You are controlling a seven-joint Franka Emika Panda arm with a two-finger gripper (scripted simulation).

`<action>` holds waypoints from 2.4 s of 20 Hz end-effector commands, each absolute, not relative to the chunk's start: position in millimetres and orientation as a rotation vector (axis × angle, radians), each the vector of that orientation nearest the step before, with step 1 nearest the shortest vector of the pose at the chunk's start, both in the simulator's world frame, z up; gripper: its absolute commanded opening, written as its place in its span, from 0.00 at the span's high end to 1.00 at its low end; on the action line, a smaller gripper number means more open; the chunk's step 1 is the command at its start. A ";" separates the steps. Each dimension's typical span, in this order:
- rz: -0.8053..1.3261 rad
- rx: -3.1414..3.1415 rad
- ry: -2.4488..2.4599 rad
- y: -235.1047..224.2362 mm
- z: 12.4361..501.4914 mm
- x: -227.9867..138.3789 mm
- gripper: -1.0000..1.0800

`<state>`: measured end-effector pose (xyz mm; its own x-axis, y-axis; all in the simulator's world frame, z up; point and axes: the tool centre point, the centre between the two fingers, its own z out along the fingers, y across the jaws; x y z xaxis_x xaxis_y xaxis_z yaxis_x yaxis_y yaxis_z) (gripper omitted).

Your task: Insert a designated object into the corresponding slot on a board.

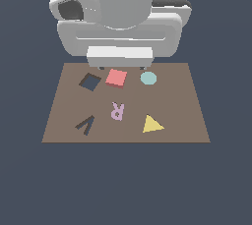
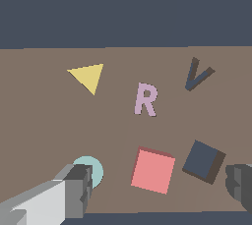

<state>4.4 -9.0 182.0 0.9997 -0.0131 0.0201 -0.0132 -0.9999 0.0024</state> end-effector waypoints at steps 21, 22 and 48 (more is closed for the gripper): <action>0.009 3.124 -0.306 -29.5 87.7 -48.0 0.04; 0.008 3.122 -0.323 -30.4 81.8 -51.3 0.04; 0.000 3.114 -0.413 -33.2 29.9 -67.5 1.00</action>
<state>-67.7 -33.0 30.8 0.9656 -0.2602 -0.0005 -0.2602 -0.9656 0.0000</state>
